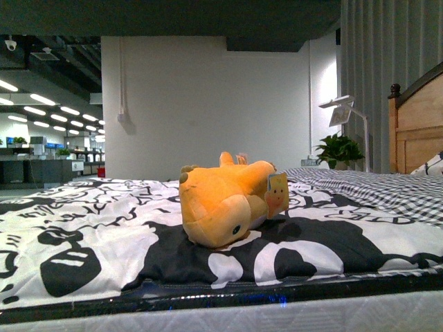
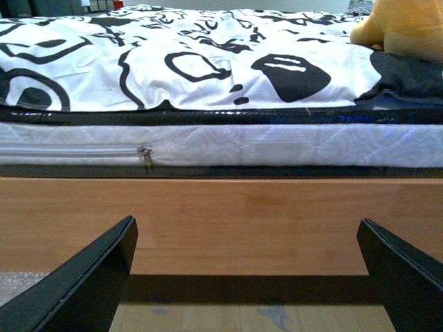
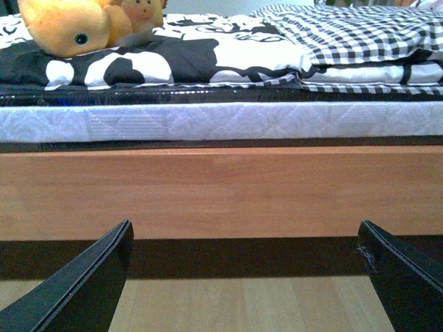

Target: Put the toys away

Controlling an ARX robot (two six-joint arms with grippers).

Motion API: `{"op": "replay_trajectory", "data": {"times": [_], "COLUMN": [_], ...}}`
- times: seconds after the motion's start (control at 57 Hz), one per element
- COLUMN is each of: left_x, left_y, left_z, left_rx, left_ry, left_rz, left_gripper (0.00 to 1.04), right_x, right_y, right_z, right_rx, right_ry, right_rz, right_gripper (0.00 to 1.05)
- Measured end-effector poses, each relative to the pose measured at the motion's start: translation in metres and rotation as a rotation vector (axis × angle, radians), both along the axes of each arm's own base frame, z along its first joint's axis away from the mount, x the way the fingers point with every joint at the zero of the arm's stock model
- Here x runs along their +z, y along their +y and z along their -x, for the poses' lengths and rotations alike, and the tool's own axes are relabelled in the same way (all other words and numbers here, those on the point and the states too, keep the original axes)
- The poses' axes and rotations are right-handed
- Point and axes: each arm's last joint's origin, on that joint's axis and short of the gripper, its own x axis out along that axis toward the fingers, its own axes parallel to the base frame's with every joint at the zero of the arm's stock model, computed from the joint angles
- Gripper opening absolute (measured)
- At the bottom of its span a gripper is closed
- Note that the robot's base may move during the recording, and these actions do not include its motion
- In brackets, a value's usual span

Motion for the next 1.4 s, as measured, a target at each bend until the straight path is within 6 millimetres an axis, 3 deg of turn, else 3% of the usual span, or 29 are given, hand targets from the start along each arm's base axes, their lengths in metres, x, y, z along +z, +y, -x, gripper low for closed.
{"op": "replay_trajectory", "data": {"times": [1.404], "left_x": [-0.0001], "left_y": [0.0], "left_z": [0.0], "left_rx": [-0.001], "left_ry": [0.001], "left_rz": [0.0], "left_gripper": [0.98], "right_x": [-0.0001], "right_y": [0.0], "right_z": [0.0], "right_rx": [-0.002], "right_ry": [0.002], "right_rz": [0.0], "right_gripper": [0.98]}}
